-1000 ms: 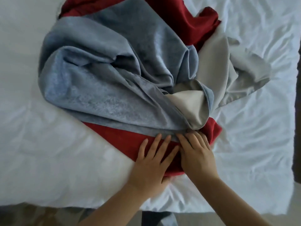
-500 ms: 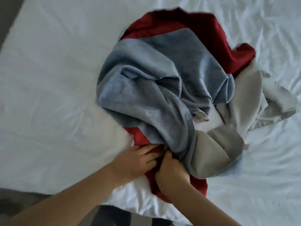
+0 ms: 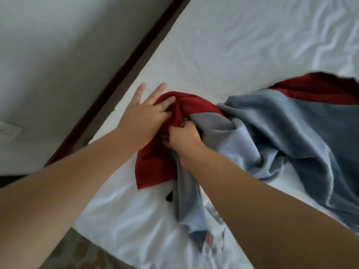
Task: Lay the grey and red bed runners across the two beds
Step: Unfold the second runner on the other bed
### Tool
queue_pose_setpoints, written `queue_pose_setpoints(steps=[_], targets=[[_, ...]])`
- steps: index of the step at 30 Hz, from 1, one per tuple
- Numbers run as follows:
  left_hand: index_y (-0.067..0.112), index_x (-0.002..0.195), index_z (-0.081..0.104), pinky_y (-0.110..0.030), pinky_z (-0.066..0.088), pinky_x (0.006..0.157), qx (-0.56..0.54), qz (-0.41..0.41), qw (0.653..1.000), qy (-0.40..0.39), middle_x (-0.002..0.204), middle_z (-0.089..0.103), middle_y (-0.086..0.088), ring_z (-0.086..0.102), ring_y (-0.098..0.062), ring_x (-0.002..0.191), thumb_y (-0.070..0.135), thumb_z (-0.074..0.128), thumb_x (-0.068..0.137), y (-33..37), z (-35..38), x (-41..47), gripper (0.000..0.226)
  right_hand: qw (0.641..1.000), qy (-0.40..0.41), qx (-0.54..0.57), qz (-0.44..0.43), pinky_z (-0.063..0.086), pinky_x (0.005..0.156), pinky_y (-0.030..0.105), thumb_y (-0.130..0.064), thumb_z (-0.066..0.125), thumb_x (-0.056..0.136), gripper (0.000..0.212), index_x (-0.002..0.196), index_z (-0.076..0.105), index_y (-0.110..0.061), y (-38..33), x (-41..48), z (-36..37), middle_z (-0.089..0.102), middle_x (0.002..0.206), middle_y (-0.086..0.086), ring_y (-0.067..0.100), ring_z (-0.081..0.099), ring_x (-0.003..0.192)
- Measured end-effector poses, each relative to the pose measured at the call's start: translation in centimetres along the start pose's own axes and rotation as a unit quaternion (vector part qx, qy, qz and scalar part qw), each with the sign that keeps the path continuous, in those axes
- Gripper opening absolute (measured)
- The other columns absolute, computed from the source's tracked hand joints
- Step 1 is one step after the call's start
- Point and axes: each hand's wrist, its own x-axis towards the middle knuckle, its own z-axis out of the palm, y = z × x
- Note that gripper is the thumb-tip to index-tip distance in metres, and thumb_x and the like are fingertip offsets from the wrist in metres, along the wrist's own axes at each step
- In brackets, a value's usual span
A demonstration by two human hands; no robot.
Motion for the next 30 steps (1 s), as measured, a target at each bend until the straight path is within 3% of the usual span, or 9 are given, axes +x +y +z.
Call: queue_pose_setpoints(steps=[2, 4, 6, 9, 15, 20, 23, 26, 30], targets=[[0.023, 0.153, 0.043, -0.064, -0.003, 0.123, 0.004, -0.134, 0.991, -0.016, 0.169, 0.025, 0.000, 0.003, -0.030, 0.159, 0.018, 0.037, 0.103, -2.4, -0.8, 1.2, 0.051, 0.997, 0.026, 0.039, -0.063, 0.053, 0.101, 0.048, 0.001, 0.049, 0.094, 0.024, 0.113, 0.050, -0.013, -1.4, 1.4, 0.9, 0.063, 0.119, 0.013, 0.032, 0.064, 0.114], [0.021, 0.155, 0.039, -0.064, 0.001, 0.124, -0.033, -0.191, 0.981, -0.018, 0.158, 0.046, -0.001, 0.016, -0.031, 0.157, 0.021, 0.035, 0.100, -2.7, -1.5, 1.4, 0.055, 0.990, 0.019, 0.080, -0.116, 0.051, 0.106, 0.040, 0.015, 0.036, 0.090, 0.043, 0.110, 0.053, -0.019, -1.5, 1.2, 1.2, 0.064, 0.117, 0.003, 0.022, 0.064, 0.116], [0.021, 0.156, 0.039, -0.060, 0.013, 0.124, -0.090, -0.180, 0.979, 0.036, 0.151, 0.056, -0.005, 0.032, -0.032, 0.152, 0.030, 0.030, 0.104, 0.8, -1.5, 0.1, 0.054, 0.982, 0.013, 0.045, -0.184, 0.050, 0.107, 0.034, 0.018, 0.034, 0.084, 0.055, 0.118, 0.059, -0.017, -0.2, -0.1, 0.5, 0.067, 0.116, -0.002, 0.012, 0.064, 0.114], [0.021, 0.162, 0.027, -0.053, 0.026, 0.122, -0.166, -0.126, 0.976, 0.061, 0.162, 0.040, -0.009, 0.036, -0.028, 0.151, 0.039, 0.020, 0.106, 7.2, -0.8, -1.2, 0.059, 0.950, 0.053, -0.073, -0.298, 0.050, 0.105, 0.032, 0.010, 0.045, 0.082, 0.055, 0.126, 0.063, -0.018, 2.3, -1.8, -2.7, 0.071, 0.116, -0.004, 0.004, 0.063, 0.113], [0.027, 0.162, 0.009, -0.059, 0.030, 0.118, -0.260, -0.065, 0.955, 0.127, 0.168, 0.026, -0.015, 0.030, -0.034, 0.153, 0.053, 0.030, 0.104, 16.2, -0.2, 0.2, 0.067, 0.793, 0.140, -0.258, -0.533, 0.037, 0.118, 0.048, 0.006, 0.044, 0.094, 0.044, 0.136, 0.058, 0.002, 7.5, -4.1, -14.7, 0.051, 0.147, 0.018, 0.031, 0.041, 0.145], [0.040, 0.156, 0.037, -0.071, 0.012, 0.119, -0.180, 0.043, 0.976, 0.118, 0.171, 0.015, -0.012, 0.008, -0.043, 0.157, 0.070, 0.038, 0.099, 22.5, -2.6, 4.0, 0.065, 0.754, 0.294, -0.412, -0.419, 0.021, 0.123, 0.055, -0.004, 0.057, 0.091, 0.063, 0.152, 0.042, -0.008, 11.2, -5.0, -25.4, 0.043, 0.156, 0.010, 0.028, 0.028, 0.152], [0.046, 0.158, 0.028, -0.075, 0.001, 0.118, -0.154, 0.080, 0.980, 0.098, 0.173, 0.009, -0.008, 0.002, -0.046, 0.156, 0.076, 0.046, 0.090, 27.0, -3.5, 5.9, 0.077, 0.742, 0.323, -0.510, -0.293, 0.014, 0.125, 0.056, -0.019, 0.071, 0.083, 0.086, 0.159, 0.029, -0.018, 13.8, -6.1, -30.7, 0.032, 0.163, 0.007, 0.033, 0.021, 0.154], [0.047, 0.161, 0.011, -0.075, 0.000, 0.116, -0.124, 0.099, 0.985, 0.065, 0.173, 0.002, -0.009, 0.001, -0.043, 0.157, 0.079, 0.059, 0.079, 31.6, -3.7, 7.1, 0.101, 0.769, 0.298, -0.507, -0.250, 0.031, 0.118, 0.057, -0.008, 0.068, 0.088, 0.080, 0.157, 0.033, -0.028, 16.4, -7.5, -35.2, 0.048, 0.154, 0.008, 0.041, 0.037, 0.145], [0.050, 0.160, -0.001, -0.074, 0.000, 0.118, -0.106, 0.117, 0.987, 0.026, 0.173, -0.002, -0.006, 0.000, -0.047, 0.156, 0.069, 0.065, 0.081, 37.7, -3.3, 7.8, 0.104, 0.770, 0.255, -0.515, -0.276, 0.051, 0.103, 0.051, -0.011, 0.034, 0.088, 0.059, 0.143, 0.057, -0.013, 17.9, -9.3, -39.2, 0.064, 0.136, 0.012, 0.043, 0.058, 0.127]])
